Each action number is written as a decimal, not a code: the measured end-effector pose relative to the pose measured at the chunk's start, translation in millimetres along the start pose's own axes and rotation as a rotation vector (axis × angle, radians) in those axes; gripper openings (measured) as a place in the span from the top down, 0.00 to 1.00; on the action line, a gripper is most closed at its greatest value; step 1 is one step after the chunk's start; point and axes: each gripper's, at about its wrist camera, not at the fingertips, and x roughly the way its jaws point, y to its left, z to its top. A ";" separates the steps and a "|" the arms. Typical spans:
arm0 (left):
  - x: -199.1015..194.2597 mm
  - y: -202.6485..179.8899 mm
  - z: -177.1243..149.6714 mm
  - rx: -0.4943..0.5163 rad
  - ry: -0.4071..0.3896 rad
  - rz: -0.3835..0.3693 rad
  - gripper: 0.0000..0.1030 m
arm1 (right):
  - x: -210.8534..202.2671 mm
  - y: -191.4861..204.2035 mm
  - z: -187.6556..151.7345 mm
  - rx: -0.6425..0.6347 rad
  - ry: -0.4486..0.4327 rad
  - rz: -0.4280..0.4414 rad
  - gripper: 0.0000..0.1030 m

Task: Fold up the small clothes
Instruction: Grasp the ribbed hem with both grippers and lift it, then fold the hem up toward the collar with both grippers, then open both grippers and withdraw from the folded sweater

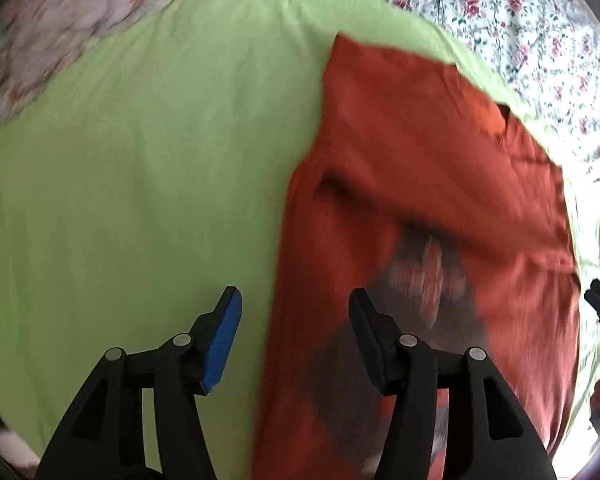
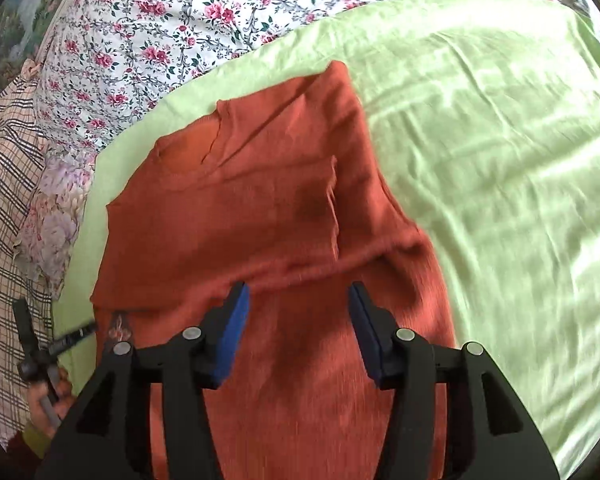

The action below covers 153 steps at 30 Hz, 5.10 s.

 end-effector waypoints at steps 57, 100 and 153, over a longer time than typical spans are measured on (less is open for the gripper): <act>-40.9 8.3 -161.3 0.150 0.155 -0.364 0.95 | -84.0 -81.2 -202.6 0.194 0.147 0.316 0.91; -14.4 -47.8 154.0 -0.084 -0.248 -0.325 0.97 | 12.6 -45.2 105.3 0.146 -0.117 0.365 0.92; 51.0 -74.6 170.3 -0.121 -0.163 -0.096 0.60 | 59.5 -21.6 148.9 -0.004 -0.115 0.047 0.47</act>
